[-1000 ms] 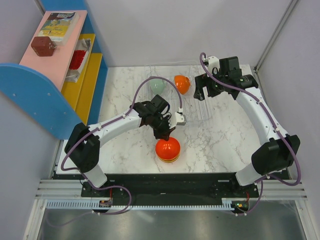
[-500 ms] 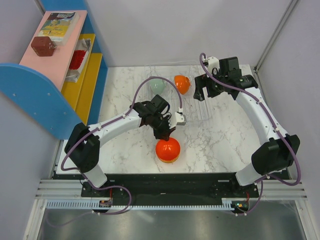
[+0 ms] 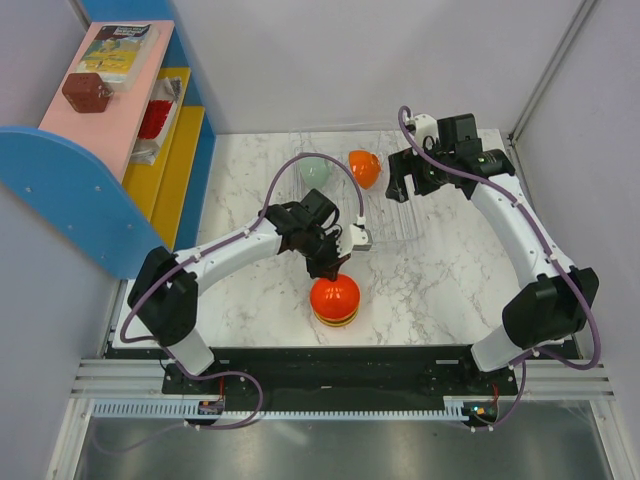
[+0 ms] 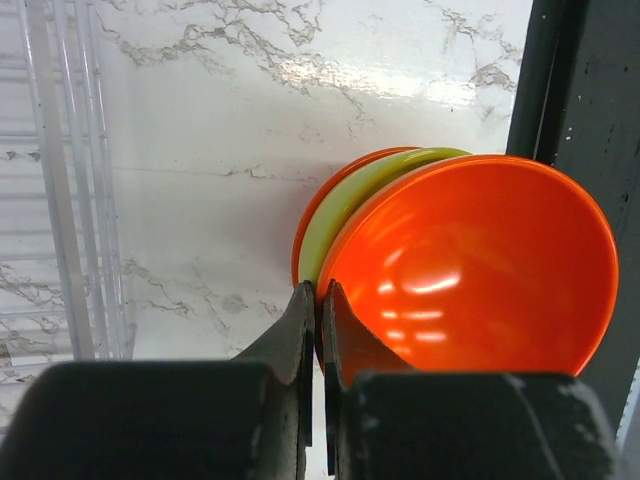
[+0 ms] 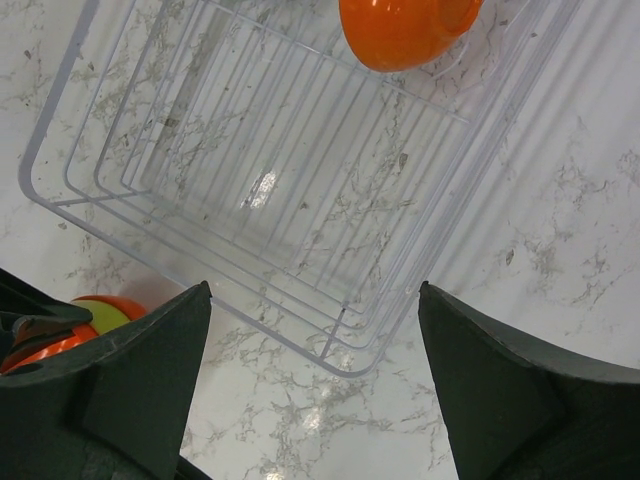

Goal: Load the bowls into the dish rack

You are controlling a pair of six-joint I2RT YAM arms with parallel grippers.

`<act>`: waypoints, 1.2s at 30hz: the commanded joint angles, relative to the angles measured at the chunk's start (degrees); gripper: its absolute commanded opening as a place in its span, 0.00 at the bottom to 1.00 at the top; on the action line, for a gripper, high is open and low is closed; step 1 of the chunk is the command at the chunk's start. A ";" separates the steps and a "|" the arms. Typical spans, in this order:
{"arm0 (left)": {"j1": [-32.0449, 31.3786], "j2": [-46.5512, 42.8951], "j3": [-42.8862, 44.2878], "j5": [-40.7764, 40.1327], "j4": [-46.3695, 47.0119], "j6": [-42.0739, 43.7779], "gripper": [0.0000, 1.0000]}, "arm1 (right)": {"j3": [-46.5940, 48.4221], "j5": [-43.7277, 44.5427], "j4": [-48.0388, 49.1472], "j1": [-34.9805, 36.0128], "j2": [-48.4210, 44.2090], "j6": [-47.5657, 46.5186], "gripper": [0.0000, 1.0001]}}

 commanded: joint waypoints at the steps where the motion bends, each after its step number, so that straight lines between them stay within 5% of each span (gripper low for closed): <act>1: -0.14 -5.50 3.82 3.94 -2.75 1.34 0.02 | 0.16 -2.20 1.20 0.11 0.83 0.51 0.92; 15: 0.21 -6.56 6.37 3.60 -3.55 1.43 0.02 | 0.42 -4.13 0.76 0.11 0.92 0.60 0.93; 26: 16.55 -2.08 19.28 11.06 3.75 -4.37 0.02 | -1.77 -27.85 5.31 -1.12 2.33 7.26 0.94; 30: 17.27 1.17 22.71 11.06 5.50 -3.94 0.02 | -4.05 -41.18 10.76 -2.44 4.43 13.77 0.93; 36: 17.80 6.09 25.79 14.66 6.21 -4.64 0.02 | -7.22 -48.86 21.66 -2.97 7.78 24.93 0.92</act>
